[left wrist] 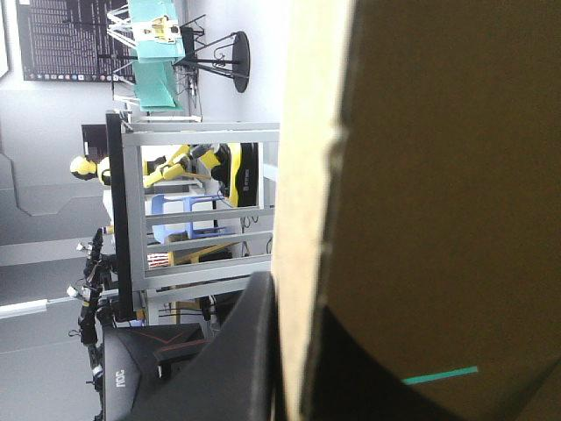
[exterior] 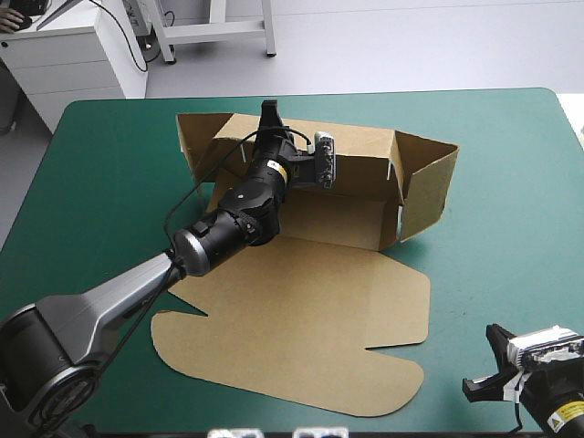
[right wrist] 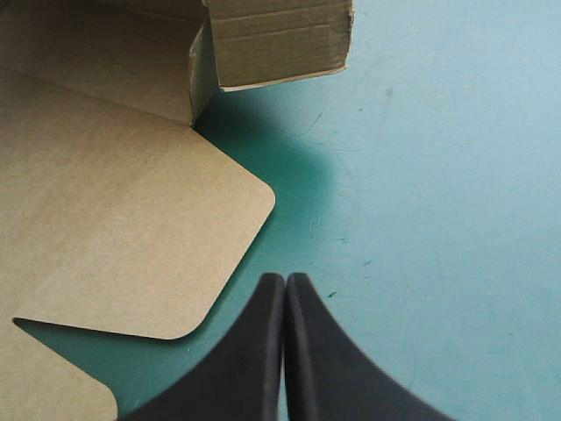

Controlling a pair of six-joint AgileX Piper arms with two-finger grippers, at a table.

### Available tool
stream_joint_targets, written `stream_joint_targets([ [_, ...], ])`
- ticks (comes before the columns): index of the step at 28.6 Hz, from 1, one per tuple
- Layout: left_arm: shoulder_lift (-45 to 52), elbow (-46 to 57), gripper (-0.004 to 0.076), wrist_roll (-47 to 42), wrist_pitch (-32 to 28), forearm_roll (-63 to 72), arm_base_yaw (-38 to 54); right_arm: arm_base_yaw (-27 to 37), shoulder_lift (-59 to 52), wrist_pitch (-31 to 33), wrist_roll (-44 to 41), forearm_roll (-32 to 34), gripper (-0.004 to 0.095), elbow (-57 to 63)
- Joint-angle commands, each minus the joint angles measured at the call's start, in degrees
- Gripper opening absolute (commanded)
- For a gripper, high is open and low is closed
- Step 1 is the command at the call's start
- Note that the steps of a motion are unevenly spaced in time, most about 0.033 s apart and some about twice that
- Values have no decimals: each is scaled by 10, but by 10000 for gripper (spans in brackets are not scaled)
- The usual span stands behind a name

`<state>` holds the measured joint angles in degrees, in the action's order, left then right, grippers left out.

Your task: Fold the box

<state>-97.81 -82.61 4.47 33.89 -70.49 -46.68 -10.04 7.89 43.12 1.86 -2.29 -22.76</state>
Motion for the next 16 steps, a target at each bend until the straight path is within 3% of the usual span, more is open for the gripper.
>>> stream_joint_targets([
  [1, 18, -17, -8, -64, -3, -67, 1, 2, 9, -41, 2, 3, -18, -13],
  [4, 1, -17, -8, -121, 2, -91, 6, 2, 9, -41, 2, 3, -18, -13],
  [12, -16, -9, -8, -157, 27, -136, 11, 2, 9, -41, 2, 3, -18, -13],
  [16, -16, -5, -8, -184, 116, -133, 6, 2, 9, -41, 2, 3, -18, -13],
])
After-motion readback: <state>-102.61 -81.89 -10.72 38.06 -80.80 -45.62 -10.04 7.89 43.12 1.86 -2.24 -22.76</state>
